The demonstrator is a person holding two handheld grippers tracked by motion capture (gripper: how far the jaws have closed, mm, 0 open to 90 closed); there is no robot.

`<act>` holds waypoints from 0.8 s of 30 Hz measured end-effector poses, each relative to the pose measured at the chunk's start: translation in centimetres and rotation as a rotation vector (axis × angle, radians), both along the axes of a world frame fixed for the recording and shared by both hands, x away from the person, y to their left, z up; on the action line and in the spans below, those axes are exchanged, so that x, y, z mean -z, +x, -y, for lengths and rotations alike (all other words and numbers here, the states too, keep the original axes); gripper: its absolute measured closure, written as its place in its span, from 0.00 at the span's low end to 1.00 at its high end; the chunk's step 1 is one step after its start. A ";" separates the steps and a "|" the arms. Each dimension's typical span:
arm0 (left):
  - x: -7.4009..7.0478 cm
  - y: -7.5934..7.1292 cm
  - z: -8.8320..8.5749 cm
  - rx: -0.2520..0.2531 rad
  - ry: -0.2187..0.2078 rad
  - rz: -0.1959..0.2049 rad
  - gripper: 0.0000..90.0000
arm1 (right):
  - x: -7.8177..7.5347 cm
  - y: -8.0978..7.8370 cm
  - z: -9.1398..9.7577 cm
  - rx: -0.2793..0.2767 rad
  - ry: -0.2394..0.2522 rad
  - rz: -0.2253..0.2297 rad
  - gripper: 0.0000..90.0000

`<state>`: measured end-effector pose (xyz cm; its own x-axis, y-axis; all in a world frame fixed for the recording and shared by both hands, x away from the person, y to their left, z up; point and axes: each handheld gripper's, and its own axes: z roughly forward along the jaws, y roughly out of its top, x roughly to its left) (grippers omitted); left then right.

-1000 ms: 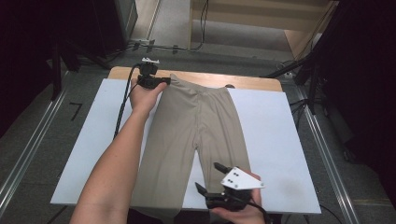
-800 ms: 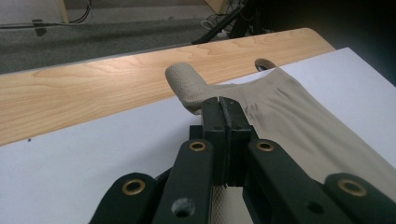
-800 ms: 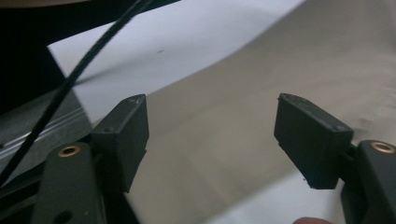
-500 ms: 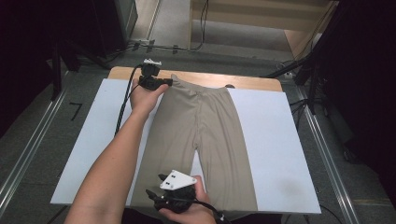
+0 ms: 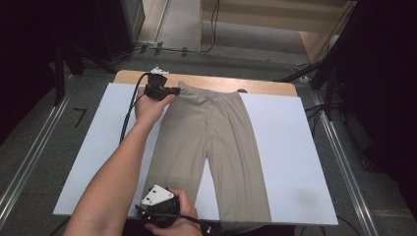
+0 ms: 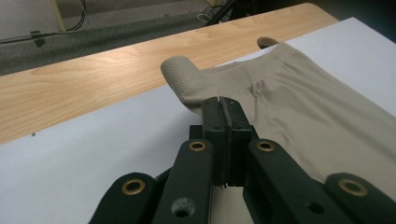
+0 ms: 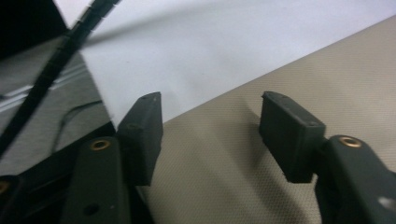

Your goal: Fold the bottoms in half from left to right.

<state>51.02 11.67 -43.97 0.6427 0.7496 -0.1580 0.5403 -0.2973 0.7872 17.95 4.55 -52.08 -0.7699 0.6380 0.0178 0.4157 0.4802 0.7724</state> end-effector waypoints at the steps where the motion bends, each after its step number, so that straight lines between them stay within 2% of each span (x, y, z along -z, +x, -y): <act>1: 0.1 0.0 -0.1 -0.001 0.002 0.000 1.00 | -0.1 -0.5 -1.1 0.135 0.087 -0.037 0.46; 2: 0.2 0.0 -0.1 -0.002 0.003 0.000 1.00 | 0.0 -0.6 -1.2 0.144 0.081 -0.036 0.48; 3: 0.3 0.0 -0.1 0.001 0.016 0.000 1.00 | 0.2 -0.5 -0.4 0.055 0.003 0.014 0.56; 4: 0.3 0.0 -0.1 0.001 0.016 0.000 1.00 | 0.2 -0.5 -0.4 0.055 0.003 0.014 0.56; 5: 0.3 0.0 -0.1 0.000 0.019 0.003 1.00 | 0.2 -0.5 -0.3 0.050 -0.005 0.019 0.63; 7: 0.4 0.0 0.0 0.003 0.020 0.001 1.00 | 0.0 -0.5 -0.2 0.050 -0.011 0.005 0.74; 8: 0.3 0.0 0.0 0.004 0.020 0.003 1.00 | -0.1 -0.1 0.3 0.043 -0.008 -0.007 0.91; 9: 0.3 0.0 0.0 0.004 0.020 0.003 1.00 | -0.1 -0.1 0.3 0.043 -0.008 -0.007 0.91; 10: 0.3 -0.1 0.0 0.002 0.019 0.003 1.00 | 0.0 0.4 0.9 0.030 0.043 -0.067 0.97; 12: 0.2 -0.1 0.1 -0.001 0.018 0.006 1.00 | 0.0 0.7 1.1 0.025 0.057 -0.083 0.98; 13: 0.1 -0.1 0.1 -0.003 0.019 0.006 1.00 | -0.1 0.8 1.3 0.022 0.075 -0.111 0.98; 15: 0.0 -0.1 0.0 -0.002 0.015 0.005 1.00 | -0.2 0.8 1.5 0.012 0.074 -0.113 0.98; 16: -0.1 -0.2 0.1 -0.005 0.010 0.014 1.00 | -0.5 0.4 2.2 -0.008 0.066 -0.111 0.99; 18: -0.2 -0.2 0.1 -0.005 0.010 0.018 1.00 | -0.8 0.0 2.7 -0.015 0.081 -0.097 0.99; 21: -0.3 -0.2 0.1 -0.036 0.037 0.034 1.00 | -2.6 -1.9 5.3 -0.042 0.080 -0.016 0.99; 22: -0.4 -0.2 0.3 -0.046 0.028 0.038 1.00 | -3.1 -2.4 6.1 -0.038 0.086 -0.006 0.99; 23: -0.4 -0.2 0.3 -0.046 0.028 0.038 1.00 | -3.1 -2.4 6.1 -0.038 0.086 -0.006 0.99; 24: -0.5 -0.2 0.5 -0.042 0.036 0.045 1.00 | -3.9 -3.1 7.8 -0.033 0.099 -0.005 0.99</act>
